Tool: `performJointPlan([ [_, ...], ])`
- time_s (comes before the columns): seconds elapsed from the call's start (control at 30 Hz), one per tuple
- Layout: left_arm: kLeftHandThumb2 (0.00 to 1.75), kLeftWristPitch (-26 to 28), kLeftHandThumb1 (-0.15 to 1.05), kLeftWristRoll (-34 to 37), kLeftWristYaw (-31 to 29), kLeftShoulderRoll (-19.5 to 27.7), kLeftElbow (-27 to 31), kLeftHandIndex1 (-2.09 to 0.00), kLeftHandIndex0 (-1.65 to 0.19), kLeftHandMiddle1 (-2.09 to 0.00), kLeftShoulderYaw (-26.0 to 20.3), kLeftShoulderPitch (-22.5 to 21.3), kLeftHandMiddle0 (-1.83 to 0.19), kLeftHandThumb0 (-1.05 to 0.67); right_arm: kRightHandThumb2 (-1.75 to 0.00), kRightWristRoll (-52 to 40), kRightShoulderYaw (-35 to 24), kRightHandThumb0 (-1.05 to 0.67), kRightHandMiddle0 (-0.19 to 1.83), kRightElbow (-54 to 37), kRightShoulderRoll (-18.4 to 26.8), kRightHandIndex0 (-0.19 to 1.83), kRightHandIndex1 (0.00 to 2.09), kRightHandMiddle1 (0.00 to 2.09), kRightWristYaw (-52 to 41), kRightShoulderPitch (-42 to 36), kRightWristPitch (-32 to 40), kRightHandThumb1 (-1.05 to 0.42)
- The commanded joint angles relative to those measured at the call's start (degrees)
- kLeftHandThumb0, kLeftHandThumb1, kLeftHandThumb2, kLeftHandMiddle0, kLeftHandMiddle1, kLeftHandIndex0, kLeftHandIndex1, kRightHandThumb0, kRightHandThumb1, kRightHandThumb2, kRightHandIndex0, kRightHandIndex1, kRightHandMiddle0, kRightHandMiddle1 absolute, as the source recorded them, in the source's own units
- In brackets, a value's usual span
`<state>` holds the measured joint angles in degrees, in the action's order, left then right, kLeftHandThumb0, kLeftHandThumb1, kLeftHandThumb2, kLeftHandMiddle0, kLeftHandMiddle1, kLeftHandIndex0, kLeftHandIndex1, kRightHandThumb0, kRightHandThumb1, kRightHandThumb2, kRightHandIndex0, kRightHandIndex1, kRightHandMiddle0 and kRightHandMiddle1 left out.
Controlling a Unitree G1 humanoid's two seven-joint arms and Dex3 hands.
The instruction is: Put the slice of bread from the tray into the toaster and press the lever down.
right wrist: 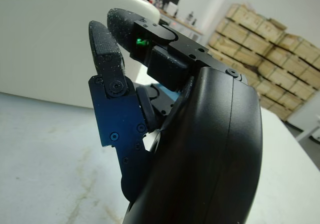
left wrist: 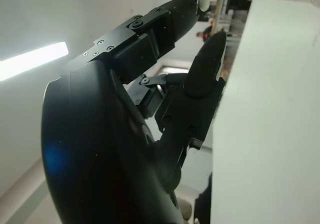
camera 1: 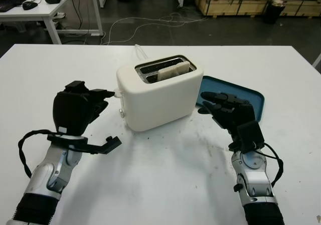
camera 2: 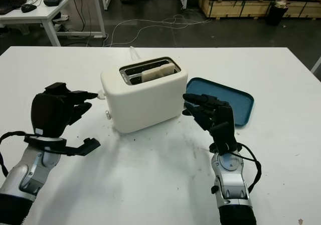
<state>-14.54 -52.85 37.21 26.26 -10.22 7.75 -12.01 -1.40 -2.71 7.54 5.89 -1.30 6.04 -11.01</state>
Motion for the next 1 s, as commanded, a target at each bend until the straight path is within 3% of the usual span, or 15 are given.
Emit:
performJointPlan([
  [0.0,0.0,-1.27,0.72,-1.72,2.68,1.12,-2.1,-0.05,-1.19,-1.34,1.29,-1.98,-0.77,-0.22,0.0,-0.41,-0.27,-0.47,1.23,0.02,-0.33,1.02,0.79,0.01,-0.35,0.1,-0.3,-0.85],
  [0.37,0.0,-3.54,0.7,-0.77,7.8,1.0,-7.06,-0.04,-1.19,-1.4,3.74,-4.93,-0.78,-0.2,0.0,0.58,0.18,-0.48,1.23,1.32,-0.13,1.04,0.76,0.01,-0.77,-0.06,-0.51,-0.85],
  [0.97,0.0,-4.18,0.7,0.47,6.73,0.73,-7.07,-0.04,-1.21,-1.35,4.14,-4.53,-0.82,-0.15,0.0,0.38,0.05,-0.48,1.23,0.62,-0.31,1.05,0.73,0.0,-1.35,-0.5,0.23,-0.85],
])
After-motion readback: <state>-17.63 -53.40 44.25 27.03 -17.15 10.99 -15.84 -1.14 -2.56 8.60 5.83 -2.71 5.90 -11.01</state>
